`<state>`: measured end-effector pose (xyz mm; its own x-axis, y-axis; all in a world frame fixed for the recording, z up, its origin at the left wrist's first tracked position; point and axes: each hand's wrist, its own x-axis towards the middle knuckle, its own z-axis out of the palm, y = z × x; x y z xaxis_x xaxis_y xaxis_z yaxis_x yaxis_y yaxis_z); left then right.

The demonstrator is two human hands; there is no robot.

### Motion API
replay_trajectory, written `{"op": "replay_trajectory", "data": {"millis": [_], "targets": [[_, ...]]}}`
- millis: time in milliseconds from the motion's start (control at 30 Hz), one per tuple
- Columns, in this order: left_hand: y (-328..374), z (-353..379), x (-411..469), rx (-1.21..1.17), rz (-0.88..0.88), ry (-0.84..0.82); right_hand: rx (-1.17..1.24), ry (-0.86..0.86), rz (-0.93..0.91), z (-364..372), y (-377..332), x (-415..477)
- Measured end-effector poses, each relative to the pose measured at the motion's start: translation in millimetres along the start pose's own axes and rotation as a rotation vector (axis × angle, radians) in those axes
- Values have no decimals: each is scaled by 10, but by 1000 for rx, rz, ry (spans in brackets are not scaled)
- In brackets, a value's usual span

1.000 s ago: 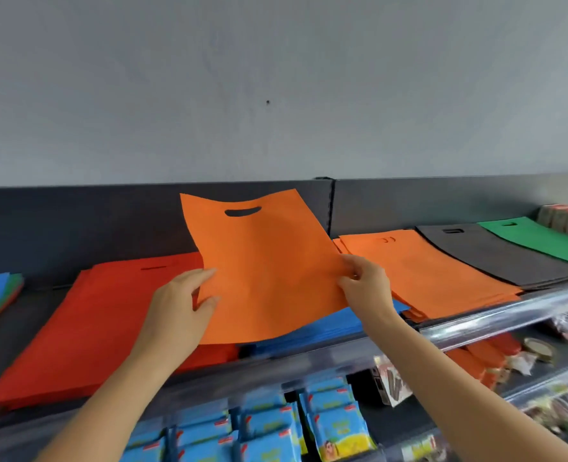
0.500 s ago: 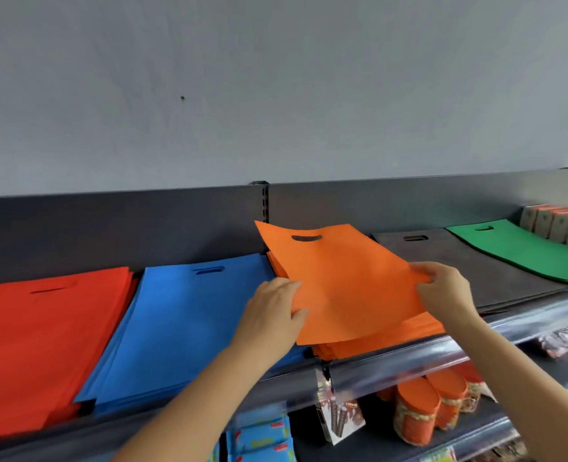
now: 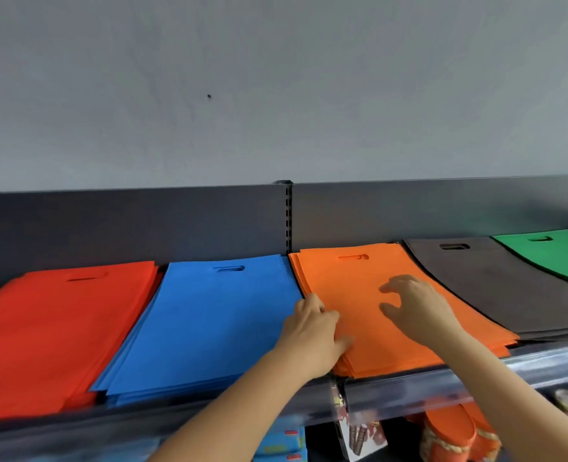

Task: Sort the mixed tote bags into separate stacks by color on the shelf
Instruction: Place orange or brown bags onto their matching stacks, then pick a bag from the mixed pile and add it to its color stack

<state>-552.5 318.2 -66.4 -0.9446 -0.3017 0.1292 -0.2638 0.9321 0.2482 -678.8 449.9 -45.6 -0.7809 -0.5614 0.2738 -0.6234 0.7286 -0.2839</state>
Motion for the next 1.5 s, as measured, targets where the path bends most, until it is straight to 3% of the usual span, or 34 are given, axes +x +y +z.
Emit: {"op": "replay_trajectory", "data": {"millis": [133,267,667,900,1033,1200,1367,1500], "targets": [[-236,-216,-218,-117,10,201,105,9,-177,69,-525,110],[-904,-424,-675,-66,-49,305,186,-26,-324,219,-1194,121],[-3722,-1383,-2890,123,-500,501,243,-183,-683,989,-4041,-442],[-4989,-1905,-4075,145,-735,411,282,-294,-890,1393,-5765,-1052],[-5385,-2003,-4427,99,-746,289,266,-442,-913,1580,-6402,-1285],[-5639,-1980,-4501,17,-707,115,154,-612,-863,1780,-6731,-1342],[-5745,-2011,-4487,6,-714,60,50,-496,-859,1853,-6833,-1347],[-5781,-2089,-4446,25,-707,11,53,-510,-838,1792,-6882,-1317]]}}
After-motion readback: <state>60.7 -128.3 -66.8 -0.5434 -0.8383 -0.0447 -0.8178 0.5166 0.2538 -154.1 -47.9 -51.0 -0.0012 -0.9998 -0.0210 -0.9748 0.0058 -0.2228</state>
